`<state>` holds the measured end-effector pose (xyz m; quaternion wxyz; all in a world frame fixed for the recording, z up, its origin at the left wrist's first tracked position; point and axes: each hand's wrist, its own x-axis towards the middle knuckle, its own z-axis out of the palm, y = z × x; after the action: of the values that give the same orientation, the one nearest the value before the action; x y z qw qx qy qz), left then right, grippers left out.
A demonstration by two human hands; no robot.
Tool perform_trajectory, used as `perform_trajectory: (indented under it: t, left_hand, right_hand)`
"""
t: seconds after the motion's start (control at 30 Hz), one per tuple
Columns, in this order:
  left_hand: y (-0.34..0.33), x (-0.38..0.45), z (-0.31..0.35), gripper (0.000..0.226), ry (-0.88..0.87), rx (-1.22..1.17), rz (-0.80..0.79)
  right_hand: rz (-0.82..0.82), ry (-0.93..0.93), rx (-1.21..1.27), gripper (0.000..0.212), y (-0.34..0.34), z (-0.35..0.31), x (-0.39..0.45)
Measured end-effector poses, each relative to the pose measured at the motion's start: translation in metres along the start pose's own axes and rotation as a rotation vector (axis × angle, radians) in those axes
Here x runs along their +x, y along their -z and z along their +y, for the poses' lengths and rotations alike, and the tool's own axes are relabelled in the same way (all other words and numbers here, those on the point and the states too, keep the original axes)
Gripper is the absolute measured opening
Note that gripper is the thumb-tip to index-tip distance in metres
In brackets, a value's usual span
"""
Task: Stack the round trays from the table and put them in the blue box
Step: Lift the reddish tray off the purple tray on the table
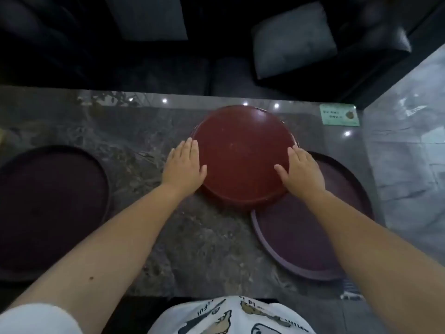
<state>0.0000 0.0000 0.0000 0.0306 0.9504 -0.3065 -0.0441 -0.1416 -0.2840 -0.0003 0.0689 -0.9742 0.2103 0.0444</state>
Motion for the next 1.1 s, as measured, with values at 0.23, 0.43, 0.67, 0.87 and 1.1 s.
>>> perform_trajectory:
  t: [0.23, 0.43, 0.67, 0.87, 1.1]
  left_hand:
    - [-0.015, 0.041, -0.007, 0.065, 0.234, -0.059, -0.124]
    - [-0.026, 0.07, -0.016, 0.052, 0.432, -0.169, -0.204]
    - [-0.039, 0.088, -0.034, 0.056, 0.634, -0.506, -0.26]
    - [-0.023, 0.088, -0.054, 0.035, 0.611, -0.989, -0.155]
    - [0.057, 0.077, -0.082, 0.027, 0.492, -1.451, 0.18]
  right_hand:
    - [0.054, -0.222, 0.068, 0.064, -0.021, 0.013, 0.024]
    - [-0.021, -0.496, 0.173, 0.068, -0.029, 0.034, 0.036]
    - [-0.015, -0.526, 0.383, 0.06, -0.033, 0.04, 0.042]
    - [0.023, -0.46, 0.601, 0.049, 0.003, 0.036, 0.059]
    - [0.223, -0.385, 1.334, 0.034, 0.084, 0.001, 0.089]
